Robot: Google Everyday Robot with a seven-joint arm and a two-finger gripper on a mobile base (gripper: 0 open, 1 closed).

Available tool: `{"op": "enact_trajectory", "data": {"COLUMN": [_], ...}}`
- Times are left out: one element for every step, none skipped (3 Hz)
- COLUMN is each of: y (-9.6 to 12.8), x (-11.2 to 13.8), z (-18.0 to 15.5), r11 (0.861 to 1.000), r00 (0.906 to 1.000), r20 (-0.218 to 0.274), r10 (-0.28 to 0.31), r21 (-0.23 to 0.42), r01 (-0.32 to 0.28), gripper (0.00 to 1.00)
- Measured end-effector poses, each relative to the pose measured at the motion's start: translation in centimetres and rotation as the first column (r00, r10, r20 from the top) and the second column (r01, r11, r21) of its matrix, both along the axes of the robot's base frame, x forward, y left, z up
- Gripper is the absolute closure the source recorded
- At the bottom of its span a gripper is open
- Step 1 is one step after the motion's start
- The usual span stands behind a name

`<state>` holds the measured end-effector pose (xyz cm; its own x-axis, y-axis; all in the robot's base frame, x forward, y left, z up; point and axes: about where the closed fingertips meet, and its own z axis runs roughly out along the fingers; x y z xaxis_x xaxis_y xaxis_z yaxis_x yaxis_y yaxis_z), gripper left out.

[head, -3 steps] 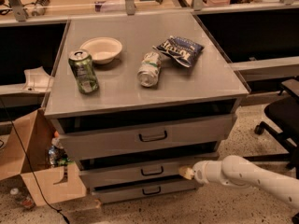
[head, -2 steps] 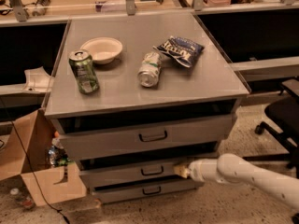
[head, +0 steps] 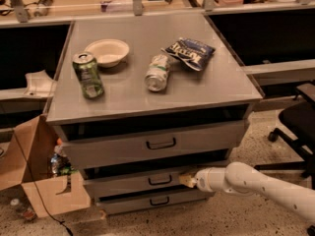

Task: Close middle drawer

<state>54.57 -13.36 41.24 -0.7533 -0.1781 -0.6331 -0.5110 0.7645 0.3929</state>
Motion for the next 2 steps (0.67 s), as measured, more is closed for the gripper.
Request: {"op": "enact_trajectory", "data": {"y": [-0.08,-0.07], "x": [-0.30,0.05], "z": [0.00,-0.09], "r11": [1.000,1.000], "r00": [1.0000,0.9999], "r20": [0.000,0.011], "r10": [0.000,-0.011], "r21": [0.000,0.004], "r01": [0.000,0.011], "gripper": [1.00,1.00]}}
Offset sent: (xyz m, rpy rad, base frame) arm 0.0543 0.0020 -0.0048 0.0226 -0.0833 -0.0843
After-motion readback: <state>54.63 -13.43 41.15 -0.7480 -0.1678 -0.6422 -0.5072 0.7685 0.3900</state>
